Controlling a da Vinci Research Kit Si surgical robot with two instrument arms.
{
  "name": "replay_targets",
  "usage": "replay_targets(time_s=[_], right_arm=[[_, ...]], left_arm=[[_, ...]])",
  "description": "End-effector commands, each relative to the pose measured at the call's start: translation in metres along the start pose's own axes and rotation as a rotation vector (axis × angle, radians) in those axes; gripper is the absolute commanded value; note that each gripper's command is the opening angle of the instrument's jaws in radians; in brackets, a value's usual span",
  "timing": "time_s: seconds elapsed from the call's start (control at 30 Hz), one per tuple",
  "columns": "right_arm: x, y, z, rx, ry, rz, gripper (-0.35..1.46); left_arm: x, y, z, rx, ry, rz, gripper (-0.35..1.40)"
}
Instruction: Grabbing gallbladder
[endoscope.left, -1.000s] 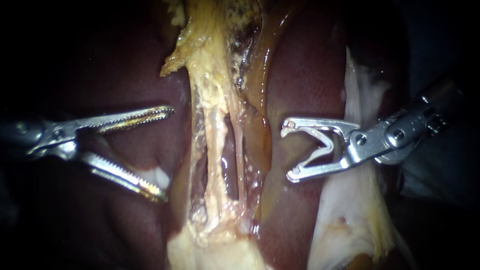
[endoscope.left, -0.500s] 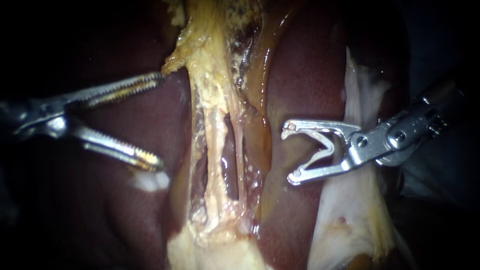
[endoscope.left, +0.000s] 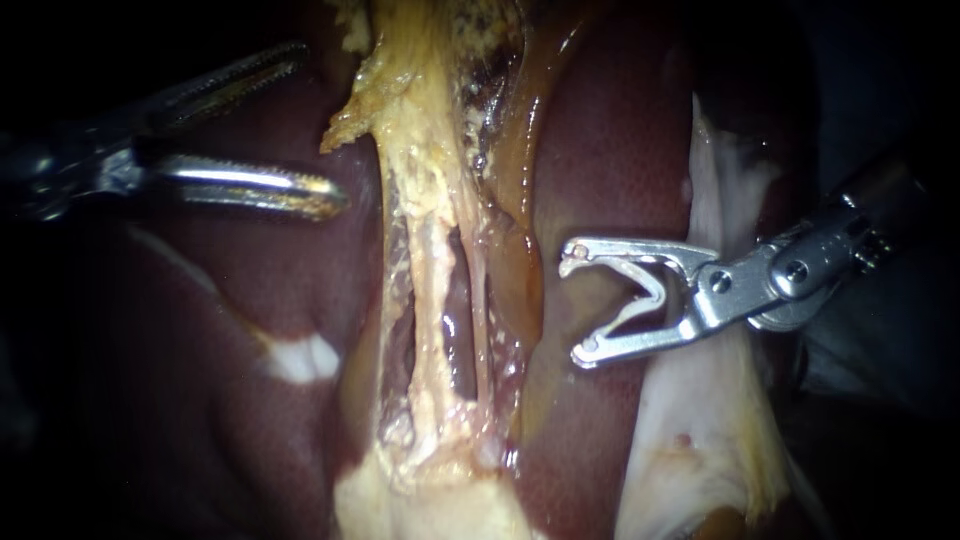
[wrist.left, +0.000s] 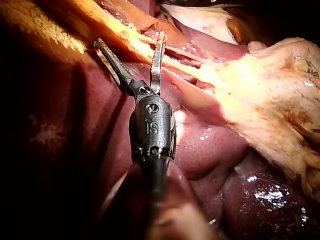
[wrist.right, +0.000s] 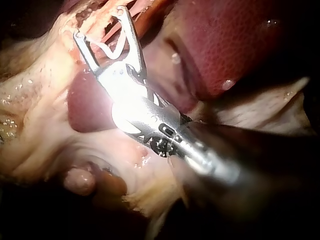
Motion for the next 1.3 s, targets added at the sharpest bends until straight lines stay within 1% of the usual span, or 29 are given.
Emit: replay_targets(time_s=[0.03,0.1,0.27,0.4,0.47,0.53,0.63,0.7,0.73,0.77,0.8,0.83,0.87,0.9,0.93,1.07,1.3], right_arm=[[0.0000,0.0000,0.0000,0.000,0.000,0.000,0.59],[0.0000,0.0000,0.0000,0.000,0.000,0.000,0.59],[0.0000,0.0000,0.0000,0.000,0.000,0.000,0.59],[-0.0001,0.0000,0.0000,0.000,0.000,0.000,0.59],[-0.0001,0.0000,0.0000,0.000,0.000,0.000,0.59],[-0.0001,0.0000,0.0000,0.000,0.000,0.000,0.59],[-0.0001,0.0000,0.0000,0.000,0.000,0.000,0.58],[-0.0001,0.0000,0.0000,0.000,0.000,0.000,0.58],[-0.0001,0.0000,0.0000,0.000,0.000,0.000,0.58],[-0.0001,0.0000,0.0000,0.000,0.000,0.000,0.58],[-0.0001,0.0000,0.0000,0.000,0.000,0.000,0.58],[-0.0001,0.0000,0.0000,0.000,0.000,0.000,0.58],[-0.0001,0.0000,0.0000,0.000,0.000,0.000,0.58],[-0.0001,0.0000,0.0000,0.000,0.000,0.000,0.58],[-0.0001,0.0000,0.0000,0.000,0.000,0.000,0.58],[-0.0001,0.0000,0.0000,0.000,0.000,0.000,0.58],[-0.0001,0.0000,0.0000,0.000,0.000,0.000,0.58]], left_arm=[[-0.0001,-0.0001,0.0003,-0.001,0.000,0.005,0.87],[-0.0002,-0.0003,0.0011,-0.002,0.000,-0.001,0.86],[-0.0006,-0.0005,0.0024,-0.004,0.005,-0.056,0.82],[-0.0010,-0.0007,0.0033,-0.008,0.009,-0.087,0.76],[-0.0011,-0.0007,0.0036,-0.009,0.015,-0.099,0.72],[-0.0011,-0.0006,0.0039,-0.009,0.024,-0.122,0.69],[-0.0010,-0.0005,0.0039,-0.008,0.042,-0.150,0.55],[-0.0009,-0.0004,0.0038,-0.006,0.057,-0.166,0.44],[-0.0009,-0.0003,0.0037,-0.006,0.069,-0.189,0.34],[-0.0008,-0.0003,0.0037,-0.003,0.072,-0.194,0.27],[-0.0008,-0.0003,0.0036,-0.002,0.081,-0.199,0.17],[-0.0008,-0.0002,0.0034,-0.004,0.087,-0.210,0.03],[-0.0008,-0.0002,0.0033,-0.006,0.093,-0.210,-0.12],[-0.0008,-0.0001,0.0032,-0.009,0.103,-0.221,-0.23],[-0.0009,-0.0001,0.0031,-0.009,0.106,-0.221,-0.35],[-0.0011,0.0003,0.0025,-0.006,0.113,-0.240,-0.35],[-0.0013,0.0005,0.0022,-0.006,0.119,-0.246,-0.35]])
